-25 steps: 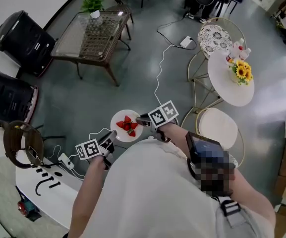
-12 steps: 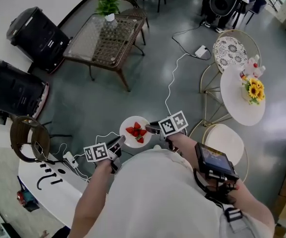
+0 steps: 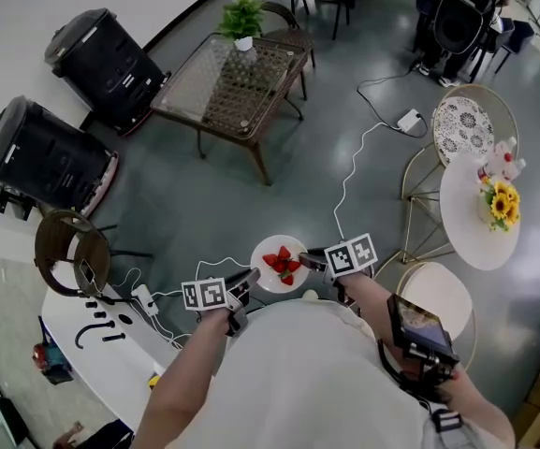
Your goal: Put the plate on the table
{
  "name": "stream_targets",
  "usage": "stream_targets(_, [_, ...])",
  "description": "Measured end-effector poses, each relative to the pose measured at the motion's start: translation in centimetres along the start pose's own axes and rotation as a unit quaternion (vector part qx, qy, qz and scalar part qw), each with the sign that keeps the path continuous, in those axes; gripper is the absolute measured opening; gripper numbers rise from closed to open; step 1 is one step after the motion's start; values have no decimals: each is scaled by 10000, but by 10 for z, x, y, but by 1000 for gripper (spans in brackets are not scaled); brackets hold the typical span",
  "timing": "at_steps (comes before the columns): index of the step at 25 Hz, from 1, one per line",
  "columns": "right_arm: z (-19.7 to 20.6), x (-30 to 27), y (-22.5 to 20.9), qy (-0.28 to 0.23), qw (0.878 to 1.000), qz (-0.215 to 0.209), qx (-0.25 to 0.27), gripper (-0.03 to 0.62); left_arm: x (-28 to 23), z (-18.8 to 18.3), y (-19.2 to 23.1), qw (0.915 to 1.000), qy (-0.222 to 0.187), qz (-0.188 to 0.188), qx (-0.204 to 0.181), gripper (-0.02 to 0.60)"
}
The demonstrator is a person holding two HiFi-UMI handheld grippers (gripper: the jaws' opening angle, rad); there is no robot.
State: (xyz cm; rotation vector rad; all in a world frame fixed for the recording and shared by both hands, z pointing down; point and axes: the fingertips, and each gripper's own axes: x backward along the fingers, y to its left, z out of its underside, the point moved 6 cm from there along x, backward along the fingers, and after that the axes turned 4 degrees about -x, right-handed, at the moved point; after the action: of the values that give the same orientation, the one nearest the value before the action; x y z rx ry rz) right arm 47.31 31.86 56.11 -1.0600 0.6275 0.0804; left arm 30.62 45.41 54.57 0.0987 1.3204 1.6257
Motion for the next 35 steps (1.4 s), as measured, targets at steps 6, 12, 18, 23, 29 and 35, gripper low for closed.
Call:
stream_targets(6, [-1,2,-4,-125,9999,34,-87,52,-7,-8,2,9999,104,74,-102,20])
stream_targets(12, [-1,-2,-7,-128,9999,1,-113,52,-8,-8,3,9998,103,-6,-145,20])
stream_targets(18, [0,-6,-6,2,9999,-126,-14,52,-3,-3,2,9996,34,-217,-171,20])
stream_targets(23, [6,-10,-9,159,9997,-176,52,52,-1,9,4,9991,-26,-412,-64,20])
stream_targets(29, [15,-8,-7,222,9994,-269,18,52,4,19,-2,9987,-103,-488,-54,20])
stream_targets(35, [17,-14,-2,332,9990,-294,50,52,12,24,-1,9983,-190,-553,71,20])
